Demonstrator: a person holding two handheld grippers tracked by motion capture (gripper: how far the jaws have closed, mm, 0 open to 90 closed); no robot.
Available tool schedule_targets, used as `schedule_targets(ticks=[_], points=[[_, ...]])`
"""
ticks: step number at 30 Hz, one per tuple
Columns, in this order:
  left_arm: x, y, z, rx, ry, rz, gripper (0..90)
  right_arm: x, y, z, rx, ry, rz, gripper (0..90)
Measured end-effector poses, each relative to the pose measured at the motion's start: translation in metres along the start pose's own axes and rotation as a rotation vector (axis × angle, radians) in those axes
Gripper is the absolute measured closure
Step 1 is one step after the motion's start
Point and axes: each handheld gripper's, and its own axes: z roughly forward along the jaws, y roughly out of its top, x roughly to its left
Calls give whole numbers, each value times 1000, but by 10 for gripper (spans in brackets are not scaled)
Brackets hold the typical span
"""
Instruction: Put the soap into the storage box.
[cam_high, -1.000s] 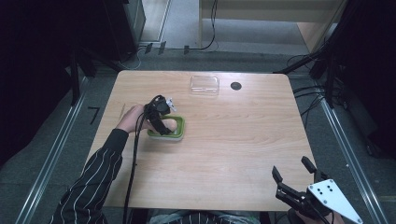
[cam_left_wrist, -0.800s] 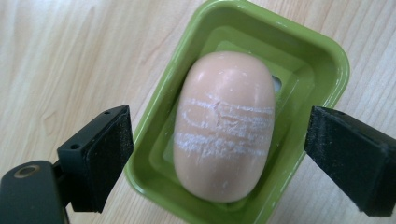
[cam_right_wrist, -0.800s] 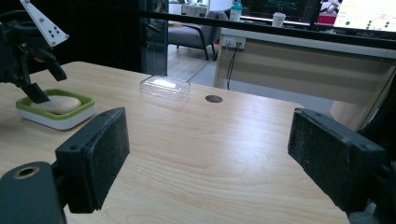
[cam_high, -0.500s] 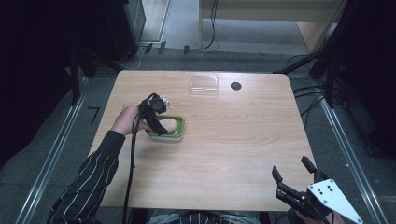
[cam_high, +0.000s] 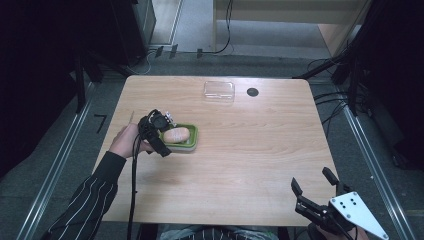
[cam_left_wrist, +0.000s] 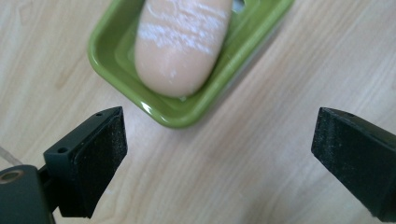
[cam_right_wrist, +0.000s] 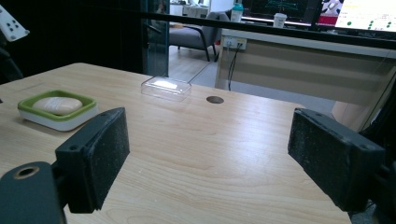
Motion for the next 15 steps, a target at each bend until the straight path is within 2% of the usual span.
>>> schedule_targets(ticks=[6,10,15], points=[[-12,-11,-1,20,3,-7,30,0,0,0,1,0,1,132],[-19,-20,0,33,13,-40,30,0,0,0,1,0,1,132],[-26,-33,1,38,13,-56,30,0,0,0,0,1,1,132]])
